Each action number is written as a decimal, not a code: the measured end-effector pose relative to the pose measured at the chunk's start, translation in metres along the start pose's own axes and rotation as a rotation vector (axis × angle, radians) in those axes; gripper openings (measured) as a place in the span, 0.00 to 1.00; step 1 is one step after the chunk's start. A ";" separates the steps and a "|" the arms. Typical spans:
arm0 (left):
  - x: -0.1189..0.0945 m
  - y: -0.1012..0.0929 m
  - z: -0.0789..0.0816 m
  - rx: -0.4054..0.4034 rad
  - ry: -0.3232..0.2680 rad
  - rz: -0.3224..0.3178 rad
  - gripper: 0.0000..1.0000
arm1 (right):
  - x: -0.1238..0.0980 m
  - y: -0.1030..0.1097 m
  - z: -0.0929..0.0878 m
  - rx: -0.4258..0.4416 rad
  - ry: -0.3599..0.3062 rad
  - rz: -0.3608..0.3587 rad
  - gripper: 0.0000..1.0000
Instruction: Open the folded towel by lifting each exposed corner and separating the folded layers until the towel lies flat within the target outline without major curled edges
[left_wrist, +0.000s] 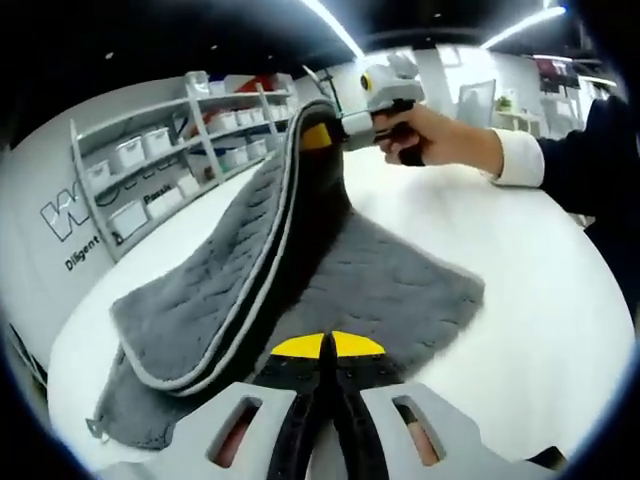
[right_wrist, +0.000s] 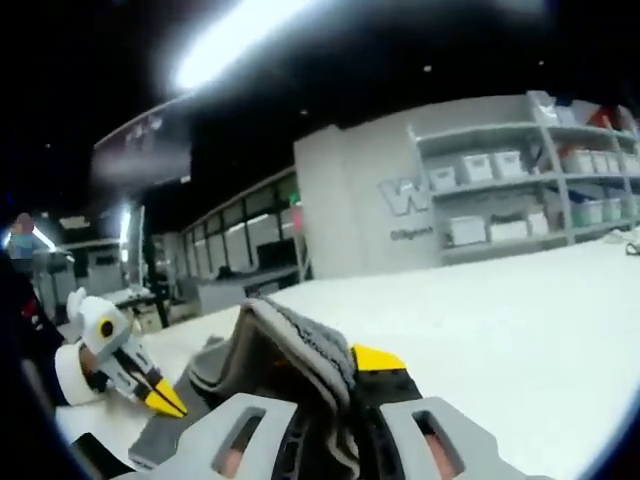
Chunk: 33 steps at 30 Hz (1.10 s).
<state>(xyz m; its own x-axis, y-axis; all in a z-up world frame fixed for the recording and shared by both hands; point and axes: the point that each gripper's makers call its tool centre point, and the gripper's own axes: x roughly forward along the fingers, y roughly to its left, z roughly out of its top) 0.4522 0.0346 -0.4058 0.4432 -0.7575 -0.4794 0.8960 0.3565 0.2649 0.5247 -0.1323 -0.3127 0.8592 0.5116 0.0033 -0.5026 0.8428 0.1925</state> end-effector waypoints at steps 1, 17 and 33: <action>-0.001 0.001 -0.001 0.000 0.003 0.002 0.01 | 0.000 0.001 0.000 -0.001 -0.001 0.005 0.02; -0.009 0.015 -0.010 -0.020 0.031 0.025 0.01 | 0.001 -0.019 -0.013 -0.142 0.076 -0.070 0.11; -0.021 0.030 -0.022 -0.069 0.066 0.045 0.01 | -0.008 -0.045 -0.040 -0.255 0.276 -0.111 0.20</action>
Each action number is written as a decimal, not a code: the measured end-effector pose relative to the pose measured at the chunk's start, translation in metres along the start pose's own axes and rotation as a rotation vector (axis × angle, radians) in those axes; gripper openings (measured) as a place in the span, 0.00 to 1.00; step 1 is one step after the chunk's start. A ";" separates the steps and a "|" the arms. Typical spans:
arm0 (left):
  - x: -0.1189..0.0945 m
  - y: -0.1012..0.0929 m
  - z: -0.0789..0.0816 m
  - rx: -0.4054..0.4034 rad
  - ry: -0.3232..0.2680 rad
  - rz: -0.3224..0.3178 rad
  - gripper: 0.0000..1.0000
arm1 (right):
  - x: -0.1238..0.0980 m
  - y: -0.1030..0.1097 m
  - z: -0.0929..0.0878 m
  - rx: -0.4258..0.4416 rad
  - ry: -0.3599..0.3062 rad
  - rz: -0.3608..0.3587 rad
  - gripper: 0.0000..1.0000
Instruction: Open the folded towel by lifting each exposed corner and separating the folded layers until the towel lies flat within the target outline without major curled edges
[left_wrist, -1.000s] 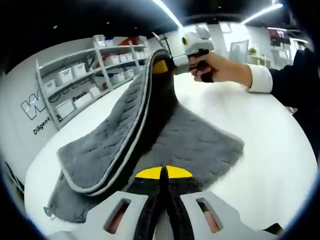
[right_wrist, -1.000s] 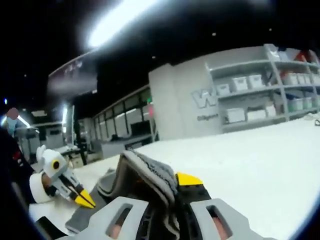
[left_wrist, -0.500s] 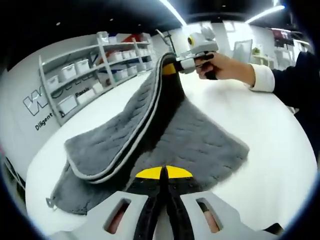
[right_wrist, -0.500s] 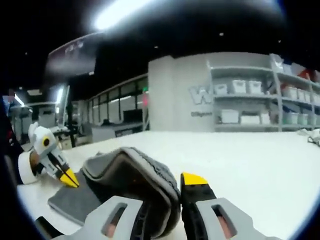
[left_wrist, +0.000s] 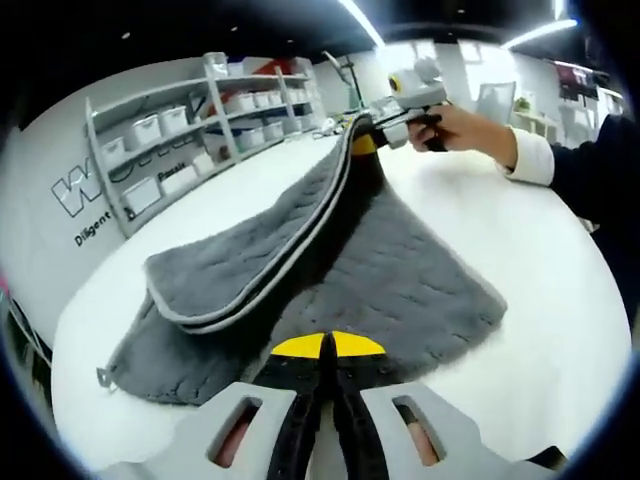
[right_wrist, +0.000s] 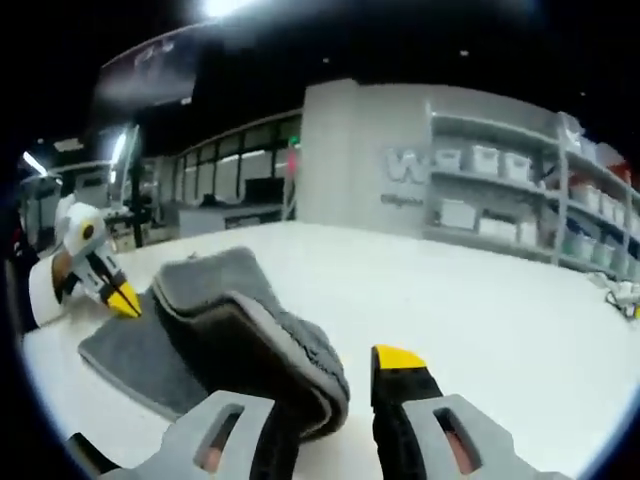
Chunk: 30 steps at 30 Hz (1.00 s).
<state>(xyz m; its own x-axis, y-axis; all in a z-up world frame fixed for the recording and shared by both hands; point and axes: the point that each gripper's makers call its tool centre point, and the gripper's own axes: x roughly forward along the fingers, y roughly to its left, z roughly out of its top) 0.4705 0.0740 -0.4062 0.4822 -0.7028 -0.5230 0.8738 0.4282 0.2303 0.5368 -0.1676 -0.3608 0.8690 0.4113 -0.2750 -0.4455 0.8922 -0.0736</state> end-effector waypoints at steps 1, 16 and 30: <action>0.000 0.000 0.000 -0.003 0.000 0.001 0.01 | 0.000 -0.002 -0.002 0.001 0.008 -0.002 0.21; -0.004 0.013 -0.003 0.043 -0.010 0.050 0.01 | -0.004 -0.006 -0.029 -0.138 0.144 0.048 0.31; -0.004 0.013 0.008 0.032 -0.073 0.055 0.17 | -0.011 0.020 -0.011 -0.444 0.053 0.171 0.50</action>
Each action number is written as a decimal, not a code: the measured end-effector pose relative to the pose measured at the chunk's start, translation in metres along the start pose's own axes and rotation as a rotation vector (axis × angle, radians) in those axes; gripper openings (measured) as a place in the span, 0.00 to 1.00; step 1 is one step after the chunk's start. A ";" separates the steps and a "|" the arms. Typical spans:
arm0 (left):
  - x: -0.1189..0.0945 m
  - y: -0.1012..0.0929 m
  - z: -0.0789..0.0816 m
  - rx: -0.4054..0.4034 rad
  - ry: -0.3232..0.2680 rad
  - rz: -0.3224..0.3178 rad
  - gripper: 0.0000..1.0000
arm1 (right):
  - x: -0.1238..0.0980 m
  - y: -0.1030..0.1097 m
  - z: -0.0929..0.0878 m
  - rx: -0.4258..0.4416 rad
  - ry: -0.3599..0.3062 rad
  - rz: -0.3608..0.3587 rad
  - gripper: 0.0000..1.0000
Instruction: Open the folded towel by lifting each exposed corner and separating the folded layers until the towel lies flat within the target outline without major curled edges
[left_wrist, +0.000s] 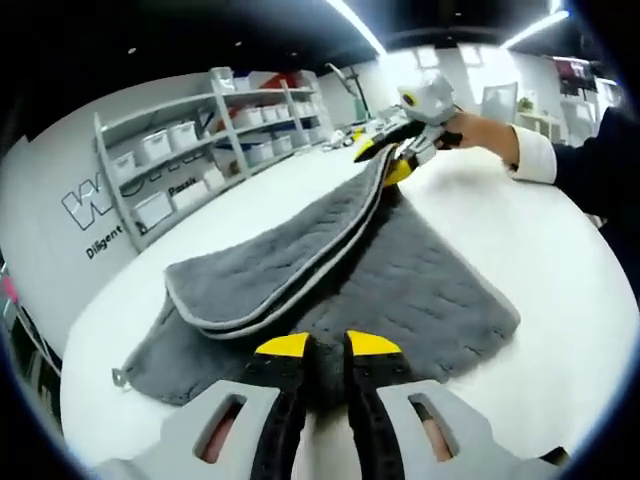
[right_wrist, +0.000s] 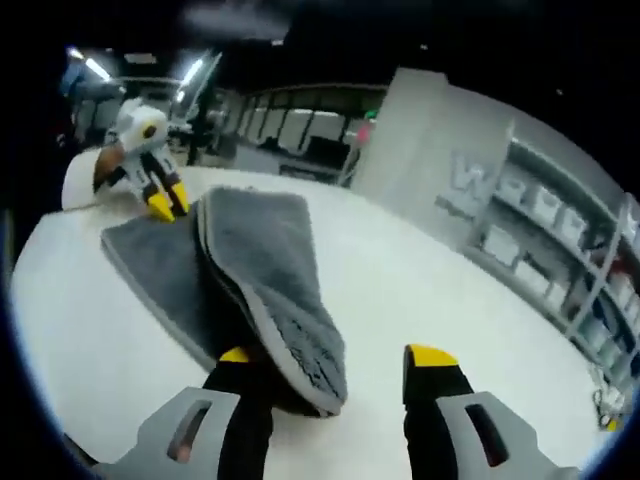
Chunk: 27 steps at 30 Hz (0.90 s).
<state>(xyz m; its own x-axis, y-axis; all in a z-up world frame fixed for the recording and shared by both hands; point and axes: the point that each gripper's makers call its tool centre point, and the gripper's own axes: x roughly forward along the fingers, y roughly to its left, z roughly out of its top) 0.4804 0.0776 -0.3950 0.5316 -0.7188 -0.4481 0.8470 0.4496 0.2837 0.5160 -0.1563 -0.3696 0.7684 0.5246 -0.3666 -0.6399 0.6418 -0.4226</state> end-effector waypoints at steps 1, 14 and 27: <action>0.000 0.000 0.001 -0.003 -0.006 0.003 0.20 | 0.000 0.001 0.006 -0.065 -0.014 -0.008 0.51; 0.002 0.020 0.001 -0.209 -0.048 0.066 0.57 | 0.016 0.043 0.041 -0.637 -0.082 -0.034 0.39; 0.003 0.021 -0.009 -0.250 -0.014 0.070 0.49 | 0.030 0.069 0.038 -0.759 -0.077 0.013 0.08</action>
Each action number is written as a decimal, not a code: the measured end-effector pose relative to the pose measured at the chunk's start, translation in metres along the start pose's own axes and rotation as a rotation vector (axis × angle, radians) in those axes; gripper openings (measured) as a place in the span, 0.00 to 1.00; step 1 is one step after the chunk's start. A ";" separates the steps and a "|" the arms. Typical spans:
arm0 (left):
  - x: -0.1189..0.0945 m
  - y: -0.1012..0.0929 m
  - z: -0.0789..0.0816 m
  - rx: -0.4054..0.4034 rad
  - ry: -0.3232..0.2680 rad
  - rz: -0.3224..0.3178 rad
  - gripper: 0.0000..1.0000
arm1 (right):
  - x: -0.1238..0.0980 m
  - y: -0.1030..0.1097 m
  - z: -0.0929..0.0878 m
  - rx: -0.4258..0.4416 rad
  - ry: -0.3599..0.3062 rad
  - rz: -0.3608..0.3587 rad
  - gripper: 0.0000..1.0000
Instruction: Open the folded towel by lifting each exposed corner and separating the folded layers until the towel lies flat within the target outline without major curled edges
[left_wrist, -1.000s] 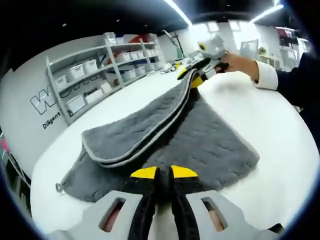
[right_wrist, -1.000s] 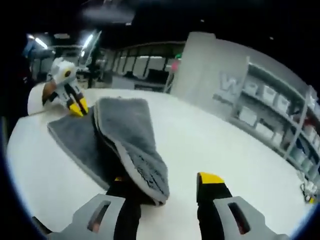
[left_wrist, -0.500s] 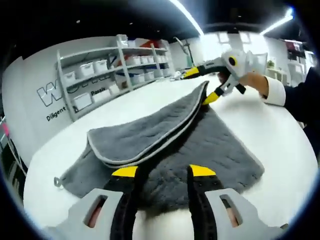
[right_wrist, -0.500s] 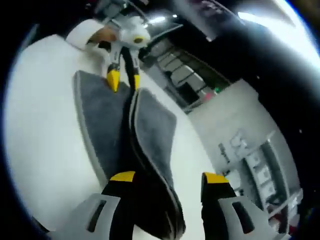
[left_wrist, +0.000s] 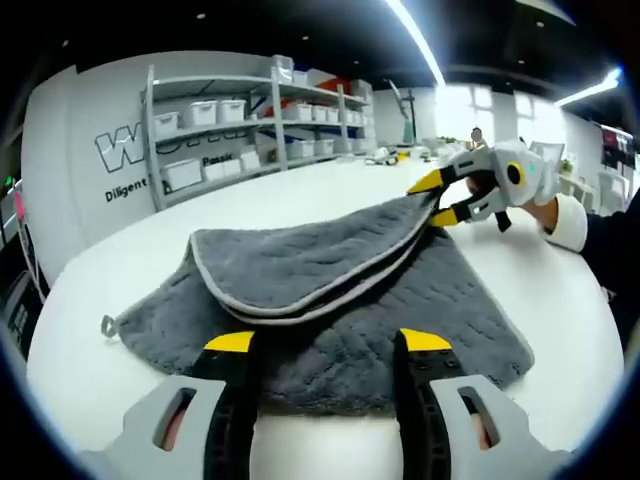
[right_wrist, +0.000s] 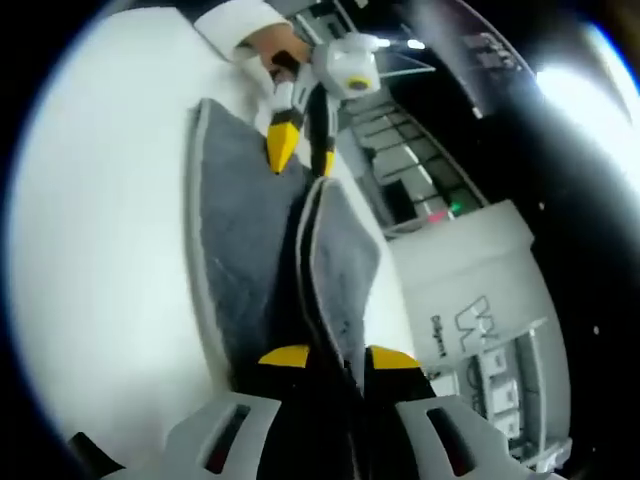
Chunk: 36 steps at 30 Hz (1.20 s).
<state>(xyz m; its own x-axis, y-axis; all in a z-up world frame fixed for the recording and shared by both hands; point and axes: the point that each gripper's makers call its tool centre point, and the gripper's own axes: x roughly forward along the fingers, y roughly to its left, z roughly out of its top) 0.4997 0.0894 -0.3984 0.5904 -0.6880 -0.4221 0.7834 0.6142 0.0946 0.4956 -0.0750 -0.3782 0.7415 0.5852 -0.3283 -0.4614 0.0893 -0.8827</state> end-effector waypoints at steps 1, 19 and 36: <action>0.000 -0.001 -0.001 0.016 0.004 -0.002 0.47 | 0.001 0.002 0.000 0.012 0.002 0.010 0.04; 0.000 0.010 -0.010 -0.049 0.017 -0.006 0.65 | -0.023 -0.047 -0.008 0.658 -0.073 -0.086 0.00; -0.003 0.011 -0.013 -0.056 0.026 -0.020 0.66 | -0.037 -0.057 -0.046 0.963 -0.009 -0.121 0.00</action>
<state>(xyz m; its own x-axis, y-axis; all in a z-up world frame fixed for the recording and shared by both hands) 0.5041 0.1028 -0.4077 0.5686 -0.6907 -0.4469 0.7828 0.6213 0.0358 0.5168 -0.1388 -0.3311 0.8083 0.5343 -0.2473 -0.5863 0.7686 -0.2559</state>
